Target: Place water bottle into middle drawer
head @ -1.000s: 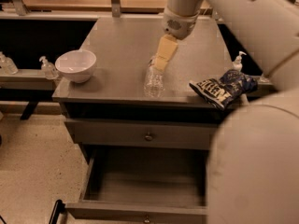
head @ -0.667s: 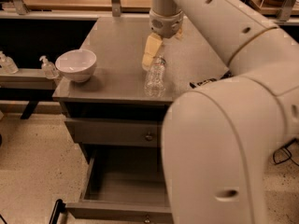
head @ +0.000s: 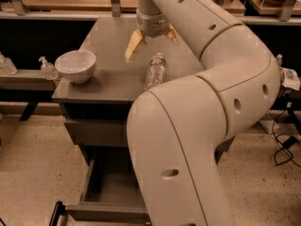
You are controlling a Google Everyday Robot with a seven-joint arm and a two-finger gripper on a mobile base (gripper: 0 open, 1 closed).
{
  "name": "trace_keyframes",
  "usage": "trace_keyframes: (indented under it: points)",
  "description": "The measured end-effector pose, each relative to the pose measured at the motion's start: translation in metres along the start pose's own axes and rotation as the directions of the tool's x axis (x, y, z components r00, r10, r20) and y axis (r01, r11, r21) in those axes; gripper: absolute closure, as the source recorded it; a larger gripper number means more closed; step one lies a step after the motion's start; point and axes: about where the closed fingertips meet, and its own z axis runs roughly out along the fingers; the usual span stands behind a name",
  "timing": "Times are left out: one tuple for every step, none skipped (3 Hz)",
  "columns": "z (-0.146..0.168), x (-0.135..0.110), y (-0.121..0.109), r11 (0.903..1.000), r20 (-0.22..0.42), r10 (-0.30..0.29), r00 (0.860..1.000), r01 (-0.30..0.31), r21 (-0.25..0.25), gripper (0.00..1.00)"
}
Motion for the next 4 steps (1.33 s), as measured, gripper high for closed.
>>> trace_keyframes:
  points:
    - [-0.002,0.005,0.001,0.9803,-0.012,0.196,0.981,-0.196,-0.024,0.0]
    - [0.0,0.02,-0.003,0.9442,-0.034,0.322,0.946,-0.323,-0.062,0.0]
    - [0.008,0.035,0.001,0.9256,-0.069,0.367,0.928,-0.371,-0.074,0.0]
    - [0.026,0.045,0.015,0.9323,-0.113,0.35,0.93,-0.358,-0.053,0.21]
